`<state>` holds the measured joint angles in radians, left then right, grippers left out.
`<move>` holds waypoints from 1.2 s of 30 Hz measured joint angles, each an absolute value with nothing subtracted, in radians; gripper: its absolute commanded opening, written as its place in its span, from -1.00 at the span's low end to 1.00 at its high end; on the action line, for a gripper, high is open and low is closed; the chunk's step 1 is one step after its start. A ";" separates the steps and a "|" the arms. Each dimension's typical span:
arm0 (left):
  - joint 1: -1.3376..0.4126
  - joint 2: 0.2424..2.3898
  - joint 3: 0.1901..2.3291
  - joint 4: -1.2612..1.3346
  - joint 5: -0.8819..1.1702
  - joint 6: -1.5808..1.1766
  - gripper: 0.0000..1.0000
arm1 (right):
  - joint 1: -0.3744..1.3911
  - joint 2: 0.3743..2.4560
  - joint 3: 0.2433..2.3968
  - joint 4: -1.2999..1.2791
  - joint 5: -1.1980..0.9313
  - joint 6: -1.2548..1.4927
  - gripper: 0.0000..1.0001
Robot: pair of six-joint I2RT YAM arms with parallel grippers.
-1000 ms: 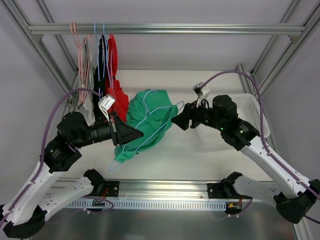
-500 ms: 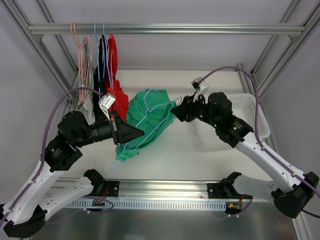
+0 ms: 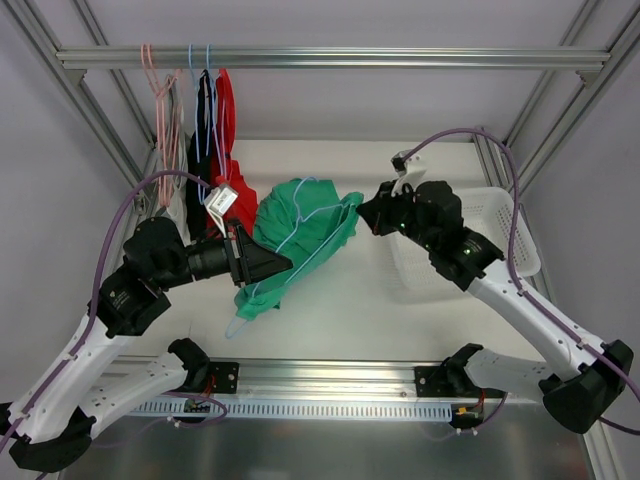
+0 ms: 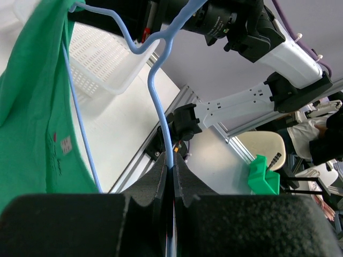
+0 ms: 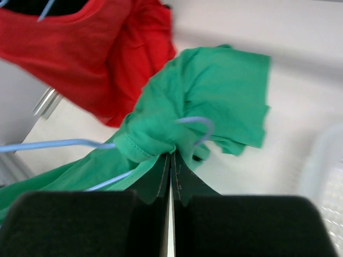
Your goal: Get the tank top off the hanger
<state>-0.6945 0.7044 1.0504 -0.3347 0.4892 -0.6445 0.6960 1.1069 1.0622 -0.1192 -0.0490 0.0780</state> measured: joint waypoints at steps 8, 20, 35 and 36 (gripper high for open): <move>-0.694 0.724 1.068 -0.334 0.520 -0.644 -1.00 | 0.522 1.068 1.118 -0.197 0.072 0.078 -0.99; -0.694 0.776 1.176 -0.262 0.490 -0.589 -1.00 | 0.445 1.072 1.150 -0.203 -0.161 0.094 -0.99; -0.731 1.067 1.226 0.635 0.491 -0.506 -1.00 | 0.614 0.867 1.127 -0.056 -0.620 0.274 -0.99; -0.734 1.089 1.234 0.692 0.495 -0.505 -1.00 | 0.646 0.860 1.102 -0.056 -0.632 0.276 -1.00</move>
<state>-0.7338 1.0889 1.2339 0.6922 0.4946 -0.5045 0.6460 0.8600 1.1023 -0.0563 -0.6323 0.2756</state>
